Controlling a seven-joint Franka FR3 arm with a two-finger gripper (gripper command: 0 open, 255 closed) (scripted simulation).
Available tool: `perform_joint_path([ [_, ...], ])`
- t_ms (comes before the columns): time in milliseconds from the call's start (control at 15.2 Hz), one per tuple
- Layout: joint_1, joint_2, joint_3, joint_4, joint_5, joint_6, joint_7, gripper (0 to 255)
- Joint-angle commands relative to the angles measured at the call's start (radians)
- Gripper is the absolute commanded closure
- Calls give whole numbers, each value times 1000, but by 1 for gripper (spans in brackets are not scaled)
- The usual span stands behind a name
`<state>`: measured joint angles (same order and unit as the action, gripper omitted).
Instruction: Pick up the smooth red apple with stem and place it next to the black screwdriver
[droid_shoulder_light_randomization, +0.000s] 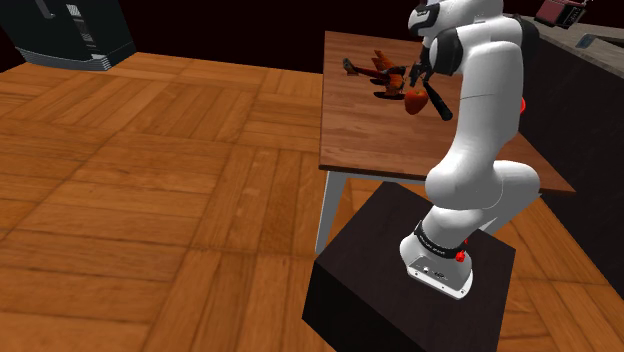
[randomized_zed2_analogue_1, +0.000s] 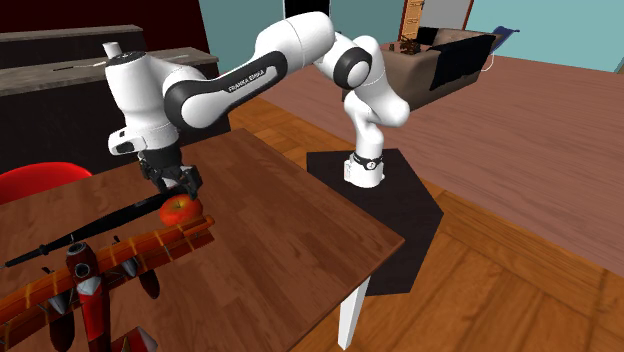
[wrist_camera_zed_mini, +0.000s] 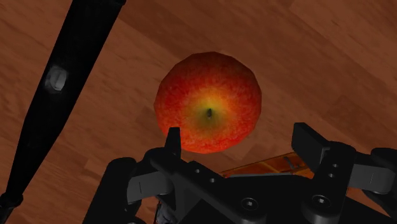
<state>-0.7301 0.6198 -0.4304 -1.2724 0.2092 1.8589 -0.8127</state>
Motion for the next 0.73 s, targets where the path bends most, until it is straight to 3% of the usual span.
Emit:
perform_joint_path([
  [0, -3, -6, -2, 42, -4, -47, 4, 0],
  [132, -9, -9, -4, 100, -6, -106, 9, 0],
  [660, -9, -9, -4, 100, -6, -106, 9, 0],
])
